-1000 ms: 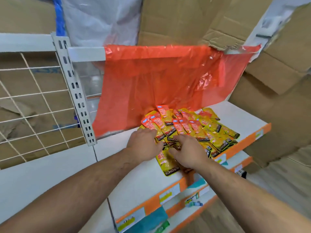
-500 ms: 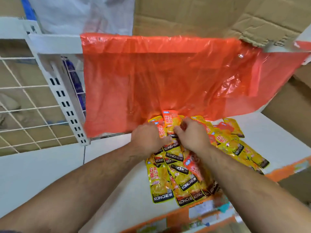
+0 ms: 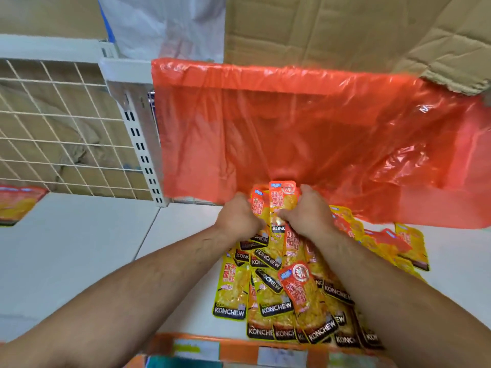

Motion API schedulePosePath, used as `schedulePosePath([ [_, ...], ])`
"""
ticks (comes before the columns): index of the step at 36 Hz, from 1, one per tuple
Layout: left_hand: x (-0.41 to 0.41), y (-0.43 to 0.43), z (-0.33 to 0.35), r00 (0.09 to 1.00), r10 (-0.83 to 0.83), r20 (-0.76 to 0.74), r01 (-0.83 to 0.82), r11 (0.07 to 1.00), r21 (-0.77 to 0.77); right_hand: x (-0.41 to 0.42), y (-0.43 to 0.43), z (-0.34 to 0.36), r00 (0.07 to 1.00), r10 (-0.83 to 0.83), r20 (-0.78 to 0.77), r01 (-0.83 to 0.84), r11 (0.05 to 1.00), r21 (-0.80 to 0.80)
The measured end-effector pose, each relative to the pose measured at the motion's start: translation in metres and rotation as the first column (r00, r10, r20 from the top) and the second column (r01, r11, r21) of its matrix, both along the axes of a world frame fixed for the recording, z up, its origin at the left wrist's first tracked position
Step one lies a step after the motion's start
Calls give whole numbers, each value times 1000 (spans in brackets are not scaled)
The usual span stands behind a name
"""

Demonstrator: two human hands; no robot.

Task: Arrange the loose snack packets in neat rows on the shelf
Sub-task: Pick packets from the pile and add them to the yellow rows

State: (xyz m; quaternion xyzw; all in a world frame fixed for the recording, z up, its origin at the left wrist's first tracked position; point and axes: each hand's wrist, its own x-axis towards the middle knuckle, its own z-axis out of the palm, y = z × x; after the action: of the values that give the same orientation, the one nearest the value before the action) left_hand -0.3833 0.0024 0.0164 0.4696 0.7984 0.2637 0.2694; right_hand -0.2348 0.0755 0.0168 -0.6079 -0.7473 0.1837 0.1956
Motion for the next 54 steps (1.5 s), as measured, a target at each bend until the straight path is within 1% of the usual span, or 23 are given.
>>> schedulePosePath([
  [3, -1, -9, 2, 986, 105, 131, -112, 993, 45, -2, -5, 3, 993, 20, -117, -23, 1000, -21],
  [5, -5, -18, 4, 964, 172, 203, -186, 981, 52, -6, -8, 3, 962, 12, -274, -40, 994, -97],
  [7, -13, -26, 0, 929, 237, 285, -264, 963, 59, -12, -11, 4, 910, -26, -413, -50, 984, -172],
  [9, -31, -30, -13, 892, 291, 346, -334, 940, 71, -18, -13, 7, 880, -29, -474, -76, 977, -200],
  [11, -43, -42, -13, 871, 336, 359, -387, 919, 78, -27, -17, 8, 859, 9, -512, -128, 972, -198],
  [14, -56, -68, -8, 820, 402, 407, -469, 880, 76, -42, -24, 8, 864, 77, -497, -163, 978, -132],
  [18, -77, -101, -3, 762, 456, 460, -550, 831, 88, -67, -45, 13, 863, 159, -479, -136, 987, 83],
  [20, -87, -117, 1, 739, 478, 476, -584, 806, 97, -80, -58, 18, 868, 162, -469, -111, 985, 133],
  [22, -99, -134, 4, 721, 493, 487, -607, 788, 101, -95, -72, 22, 869, 179, -462, -121, 981, 151],
  [24, -113, -153, 5, 715, 504, 485, -618, 779, 102, -113, -89, 25, 856, 190, -480, -169, 982, 87],
  [26, -130, -173, 3, 706, 514, 487, -631, 769, 104, -134, -111, 26, 825, 194, -531, -249, 968, -33],
  [29, -161, -206, -1, 707, 515, 485, -629, 771, 99, -165, -145, 22, 775, 200, -600, -385, 902, -196],
  [30, -173, -218, -3, 708, 512, 487, -626, 774, 95, -175, -156, 20, 769, 201, -607, -421, 874, -244],
  [33, -206, -255, -6, 700, 504, 505, -624, 776, 91, -208, -185, 14, 797, 257, -546, -485, 812, -325],
  [36, -239, -288, -9, 648, 509, 567, -655, 752, 74, -242, -217, 10, 790, 269, -550, -520, 770, -370],
  [41, -288, -332, -10, 604, 530, 595, -692, 719, 62, -296, -262, 3, 749, 230, -621, -560, 721, -409],
  [45, -319, -352, -16, 586, 542, 602, -710, 701, 60, -328, -281, -1, 736, 215, -642, -579, 691, -433],
  [48, -339, -359, -18, 594, 552, 585, -715, 696, 70, -349, -289, -2, 728, 209, -653, -593, 670, -447],
  [54, -372, -351, -21, 576, 578, 578, -738, 672, 63, -388, -280, -9, 721, 196, -664, -602, 653, -460],
])
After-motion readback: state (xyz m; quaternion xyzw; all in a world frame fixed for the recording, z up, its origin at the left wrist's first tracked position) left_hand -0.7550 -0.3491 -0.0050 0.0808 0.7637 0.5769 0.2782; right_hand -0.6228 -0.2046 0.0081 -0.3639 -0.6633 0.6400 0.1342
